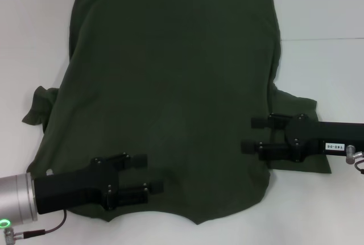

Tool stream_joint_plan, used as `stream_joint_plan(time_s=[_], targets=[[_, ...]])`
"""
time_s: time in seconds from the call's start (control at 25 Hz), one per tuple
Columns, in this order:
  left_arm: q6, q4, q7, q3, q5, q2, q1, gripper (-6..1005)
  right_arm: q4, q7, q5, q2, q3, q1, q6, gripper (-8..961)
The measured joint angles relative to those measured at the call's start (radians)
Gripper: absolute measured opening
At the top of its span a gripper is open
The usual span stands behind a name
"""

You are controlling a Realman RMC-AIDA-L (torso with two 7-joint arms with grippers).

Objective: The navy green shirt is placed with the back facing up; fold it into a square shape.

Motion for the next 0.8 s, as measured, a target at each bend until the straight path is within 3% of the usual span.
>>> stream_joint_plan(time_s=[0.8], targets=[[-0.002, -0.001, -0.002, -0.002, -0.005, 0.000, 0.001, 860, 0.005, -0.007, 0.000, 0.006, -0.004, -0.004, -0.002, 915]])
